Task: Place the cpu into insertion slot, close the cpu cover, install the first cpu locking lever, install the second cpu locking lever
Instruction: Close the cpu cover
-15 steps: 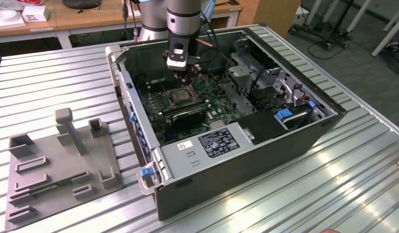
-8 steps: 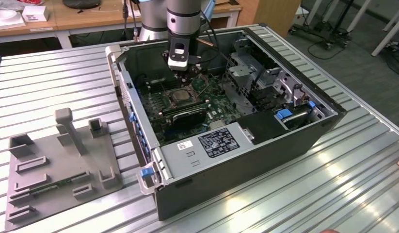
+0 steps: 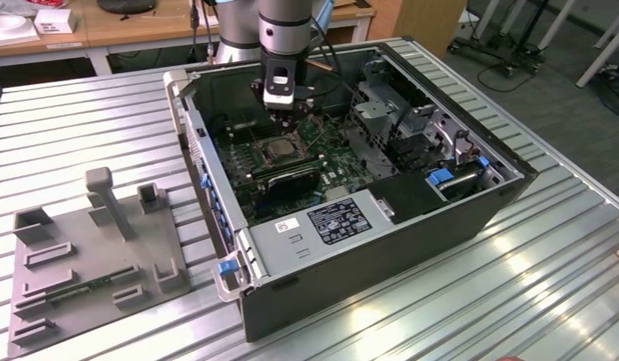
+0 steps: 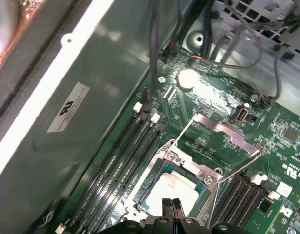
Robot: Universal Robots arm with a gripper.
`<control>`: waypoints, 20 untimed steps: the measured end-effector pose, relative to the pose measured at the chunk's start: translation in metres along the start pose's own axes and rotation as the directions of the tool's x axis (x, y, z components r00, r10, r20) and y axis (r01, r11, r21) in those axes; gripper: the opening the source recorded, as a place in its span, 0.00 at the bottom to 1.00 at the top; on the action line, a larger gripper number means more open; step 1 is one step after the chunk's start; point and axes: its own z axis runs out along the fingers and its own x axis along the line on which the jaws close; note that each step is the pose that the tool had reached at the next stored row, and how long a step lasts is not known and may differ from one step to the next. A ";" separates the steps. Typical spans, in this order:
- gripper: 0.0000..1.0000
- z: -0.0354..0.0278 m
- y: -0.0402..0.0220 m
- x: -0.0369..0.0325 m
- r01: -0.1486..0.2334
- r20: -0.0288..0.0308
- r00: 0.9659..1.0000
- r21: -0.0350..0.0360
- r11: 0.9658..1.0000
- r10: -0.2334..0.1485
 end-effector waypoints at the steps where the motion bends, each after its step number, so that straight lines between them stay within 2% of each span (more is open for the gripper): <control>1: 0.10 0.0001 0.0000 0.0000 0.012 0.000 1.000 -0.001 1.000 -0.012; 6: 0.10 0.0007 0.0000 0.0000 0.072 0.001 0.997 -0.007 0.997 -0.072; 11: 0.10 0.0013 -0.0001 0.0000 0.127 0.005 0.992 -0.016 0.992 -0.127; 16: 0.10 0.0018 -0.0001 0.0000 0.183 0.011 0.983 -0.027 0.983 -0.183; 20: 0.10 0.0022 -0.0001 0.0000 0.230 0.019 0.973 -0.039 0.973 -0.229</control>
